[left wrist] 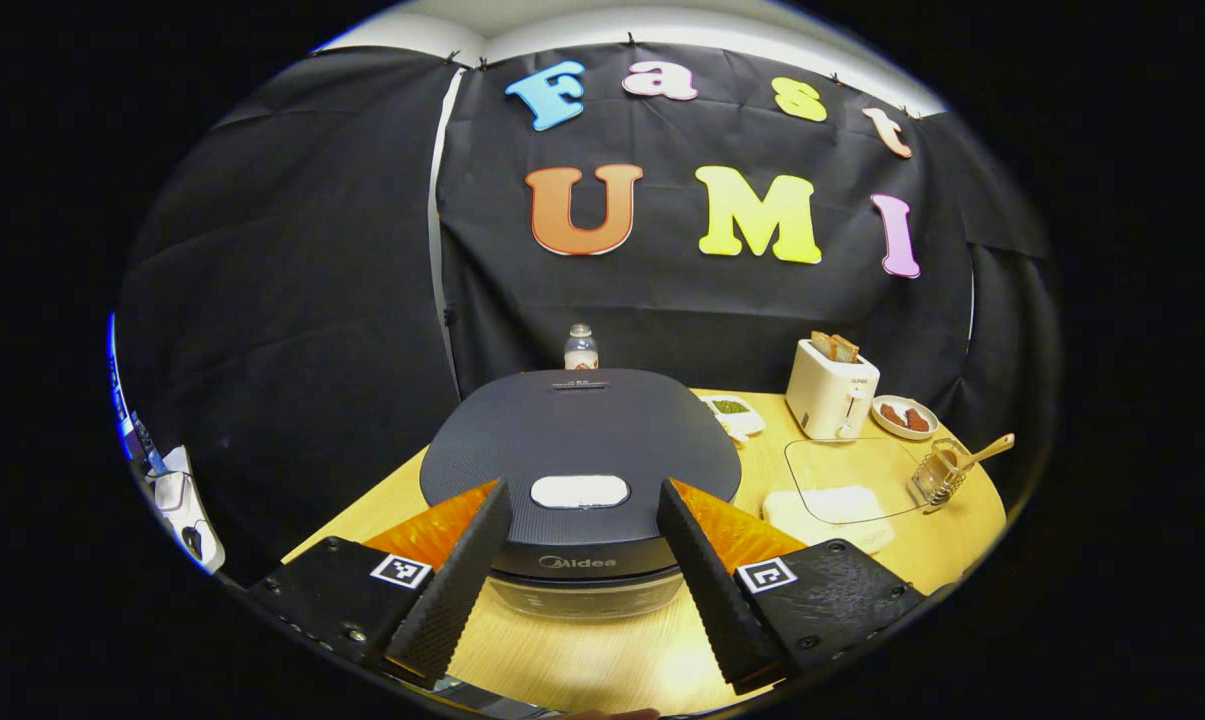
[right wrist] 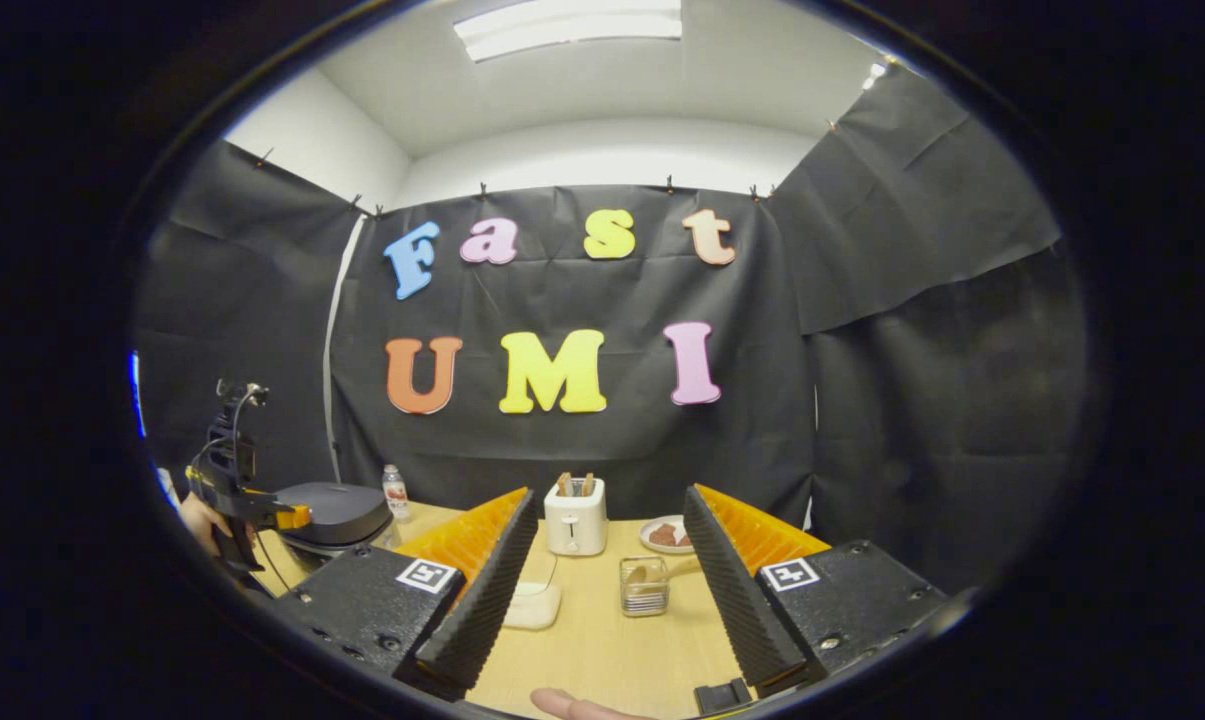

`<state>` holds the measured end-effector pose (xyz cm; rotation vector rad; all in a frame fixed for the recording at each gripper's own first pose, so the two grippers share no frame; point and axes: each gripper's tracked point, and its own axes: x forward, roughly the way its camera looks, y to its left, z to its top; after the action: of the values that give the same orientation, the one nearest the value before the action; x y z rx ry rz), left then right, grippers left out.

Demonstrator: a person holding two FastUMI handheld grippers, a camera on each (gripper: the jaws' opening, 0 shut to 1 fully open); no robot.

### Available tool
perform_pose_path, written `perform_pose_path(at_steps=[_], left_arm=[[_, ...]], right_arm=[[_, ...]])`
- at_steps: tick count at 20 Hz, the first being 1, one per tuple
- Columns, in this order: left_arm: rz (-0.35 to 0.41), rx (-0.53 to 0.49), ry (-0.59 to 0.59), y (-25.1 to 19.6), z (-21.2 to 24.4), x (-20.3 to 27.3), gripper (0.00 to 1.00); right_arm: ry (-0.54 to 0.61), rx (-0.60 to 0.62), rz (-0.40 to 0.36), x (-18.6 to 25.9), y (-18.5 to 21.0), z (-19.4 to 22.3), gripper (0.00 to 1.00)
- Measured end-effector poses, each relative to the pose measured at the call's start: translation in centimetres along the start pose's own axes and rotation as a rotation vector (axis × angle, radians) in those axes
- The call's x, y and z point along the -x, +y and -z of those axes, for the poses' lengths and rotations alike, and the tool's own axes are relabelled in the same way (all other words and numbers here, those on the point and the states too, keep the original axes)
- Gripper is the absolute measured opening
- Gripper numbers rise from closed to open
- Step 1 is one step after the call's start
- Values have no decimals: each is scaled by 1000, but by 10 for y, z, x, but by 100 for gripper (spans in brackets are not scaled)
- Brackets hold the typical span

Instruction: Close the left gripper, press the button to open the rice cooker; take a wooden spoon from the chopstick holder with the right hand, scoop a spoonful of rice and pour it into the rice cooker, then put the wooden spoon back into the chopstick holder.

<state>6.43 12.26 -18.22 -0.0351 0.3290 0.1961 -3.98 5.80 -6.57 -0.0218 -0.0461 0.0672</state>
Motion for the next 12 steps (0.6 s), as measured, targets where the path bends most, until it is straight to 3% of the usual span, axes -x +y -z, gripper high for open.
perform_pose_path(at_steps=[9,12], left_arm=[[-32,15,-57,0,8,-4,96],[12,49,-36,-12,1,3,92]], right_arm=[[4,29,21,-7,1,1,95],[-8,49,31,-9,0,-7,96]])
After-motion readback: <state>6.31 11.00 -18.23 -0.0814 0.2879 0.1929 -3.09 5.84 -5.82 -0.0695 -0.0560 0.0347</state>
